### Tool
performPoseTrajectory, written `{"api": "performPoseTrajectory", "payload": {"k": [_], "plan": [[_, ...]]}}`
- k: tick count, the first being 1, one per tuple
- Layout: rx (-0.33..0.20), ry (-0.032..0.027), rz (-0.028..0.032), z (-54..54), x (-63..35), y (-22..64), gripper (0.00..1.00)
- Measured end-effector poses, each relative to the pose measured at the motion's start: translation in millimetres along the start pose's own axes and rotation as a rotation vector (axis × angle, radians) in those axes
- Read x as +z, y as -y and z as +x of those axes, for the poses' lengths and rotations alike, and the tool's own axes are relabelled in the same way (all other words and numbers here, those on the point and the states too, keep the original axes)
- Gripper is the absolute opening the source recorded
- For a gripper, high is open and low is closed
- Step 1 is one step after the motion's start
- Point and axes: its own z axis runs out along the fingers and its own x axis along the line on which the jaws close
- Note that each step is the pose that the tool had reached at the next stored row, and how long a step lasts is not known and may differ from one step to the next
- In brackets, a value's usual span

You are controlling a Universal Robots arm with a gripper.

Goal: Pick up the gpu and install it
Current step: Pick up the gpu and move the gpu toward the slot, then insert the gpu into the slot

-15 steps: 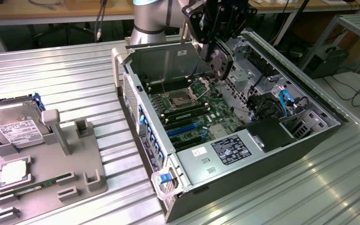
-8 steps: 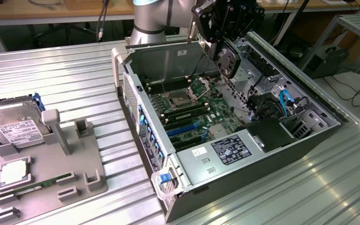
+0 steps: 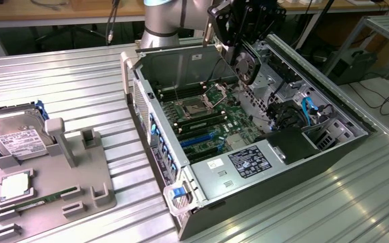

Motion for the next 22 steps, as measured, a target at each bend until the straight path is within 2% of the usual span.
{"api": "performPoseTrajectory", "payload": {"k": [8,22], "plan": [[-0.003,0.0001,-0.0001,0.0,0.0,0.0,0.28],[-0.069,0.0018,-0.0016,0.0,0.0,0.0,0.28]]}}
